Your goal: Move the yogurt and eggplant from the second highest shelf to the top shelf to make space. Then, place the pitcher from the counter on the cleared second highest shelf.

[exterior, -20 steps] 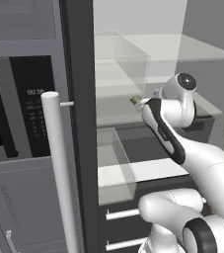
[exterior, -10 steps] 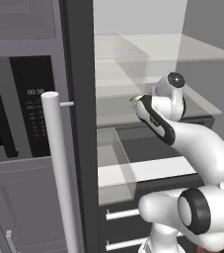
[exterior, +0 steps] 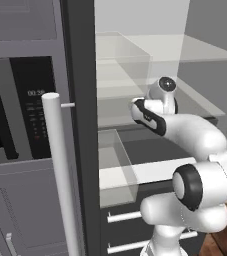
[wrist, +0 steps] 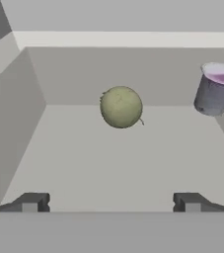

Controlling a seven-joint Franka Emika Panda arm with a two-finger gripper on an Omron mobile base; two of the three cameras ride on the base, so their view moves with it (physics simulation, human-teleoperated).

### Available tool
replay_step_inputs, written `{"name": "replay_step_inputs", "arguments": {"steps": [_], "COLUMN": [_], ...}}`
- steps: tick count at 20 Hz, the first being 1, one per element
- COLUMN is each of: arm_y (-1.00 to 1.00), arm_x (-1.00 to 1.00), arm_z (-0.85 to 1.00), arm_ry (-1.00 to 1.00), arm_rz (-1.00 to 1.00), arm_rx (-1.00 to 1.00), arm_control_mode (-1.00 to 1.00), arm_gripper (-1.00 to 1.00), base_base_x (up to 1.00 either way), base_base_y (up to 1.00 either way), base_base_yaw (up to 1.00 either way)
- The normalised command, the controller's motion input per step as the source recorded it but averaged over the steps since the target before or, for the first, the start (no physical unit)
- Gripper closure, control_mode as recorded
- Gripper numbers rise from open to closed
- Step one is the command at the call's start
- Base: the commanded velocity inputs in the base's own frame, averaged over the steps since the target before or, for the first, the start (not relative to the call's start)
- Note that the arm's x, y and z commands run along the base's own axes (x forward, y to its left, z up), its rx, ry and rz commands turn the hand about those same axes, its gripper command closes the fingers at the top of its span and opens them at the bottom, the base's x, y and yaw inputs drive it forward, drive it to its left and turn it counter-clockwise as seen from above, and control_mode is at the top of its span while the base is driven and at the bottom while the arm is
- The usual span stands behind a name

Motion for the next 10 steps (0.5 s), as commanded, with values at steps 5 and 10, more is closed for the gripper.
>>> {"name": "replay_step_inputs", "arguments": {"steps": [5, 10], "arm_y": [-0.01, -0.04], "arm_x": [0.66, 0.69], "arm_z": [-0.26, -0.18], "arm_ry": [0.01, 0.02], "arm_rz": [-0.04, -0.02], "arm_rx": [0.0, 0.0], "arm_control_mode": [-1.0, -1.0], "arm_gripper": [-1.0, -1.0], "base_base_x": [0.0, 0.0], "base_base_y": [0.0, 0.0], "base_base_yaw": [0.0, 0.0]}}
